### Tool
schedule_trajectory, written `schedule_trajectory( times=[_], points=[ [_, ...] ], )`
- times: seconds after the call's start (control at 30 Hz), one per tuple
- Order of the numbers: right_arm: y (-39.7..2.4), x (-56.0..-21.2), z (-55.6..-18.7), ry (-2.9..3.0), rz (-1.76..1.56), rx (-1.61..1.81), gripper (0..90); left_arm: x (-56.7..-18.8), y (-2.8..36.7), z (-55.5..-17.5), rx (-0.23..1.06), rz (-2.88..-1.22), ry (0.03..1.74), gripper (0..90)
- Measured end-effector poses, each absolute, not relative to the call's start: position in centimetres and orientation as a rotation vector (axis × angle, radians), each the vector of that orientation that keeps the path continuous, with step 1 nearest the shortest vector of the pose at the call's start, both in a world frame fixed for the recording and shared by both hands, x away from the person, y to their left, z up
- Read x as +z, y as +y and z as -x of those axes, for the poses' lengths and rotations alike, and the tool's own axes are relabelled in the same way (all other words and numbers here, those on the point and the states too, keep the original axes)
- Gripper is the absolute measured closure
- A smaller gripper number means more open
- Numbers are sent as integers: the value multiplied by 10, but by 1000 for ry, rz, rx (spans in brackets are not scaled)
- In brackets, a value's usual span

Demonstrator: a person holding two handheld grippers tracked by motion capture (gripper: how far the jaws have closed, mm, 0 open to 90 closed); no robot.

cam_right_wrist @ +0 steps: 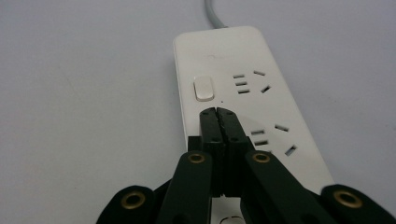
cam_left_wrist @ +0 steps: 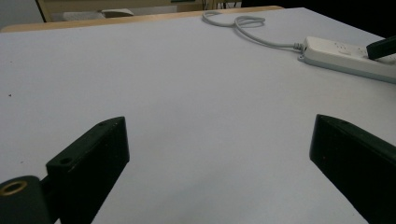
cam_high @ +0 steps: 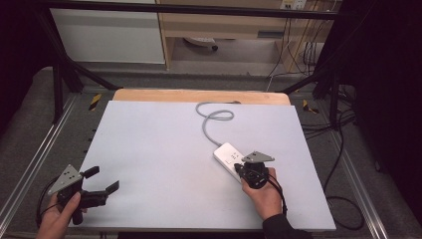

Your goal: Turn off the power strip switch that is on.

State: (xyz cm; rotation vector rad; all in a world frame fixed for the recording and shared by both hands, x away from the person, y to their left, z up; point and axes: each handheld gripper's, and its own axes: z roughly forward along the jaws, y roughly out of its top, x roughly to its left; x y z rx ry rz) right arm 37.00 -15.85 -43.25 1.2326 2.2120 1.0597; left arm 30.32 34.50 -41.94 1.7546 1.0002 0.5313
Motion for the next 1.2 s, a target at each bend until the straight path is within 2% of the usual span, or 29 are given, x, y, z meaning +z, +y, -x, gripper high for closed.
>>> schedule_trajectory(
  times=[1.2],
  points=[
    [-160,-433,-369,2213,-1237,1078,900,-419,346,-304,535,-1758,994,47]
  ],
)
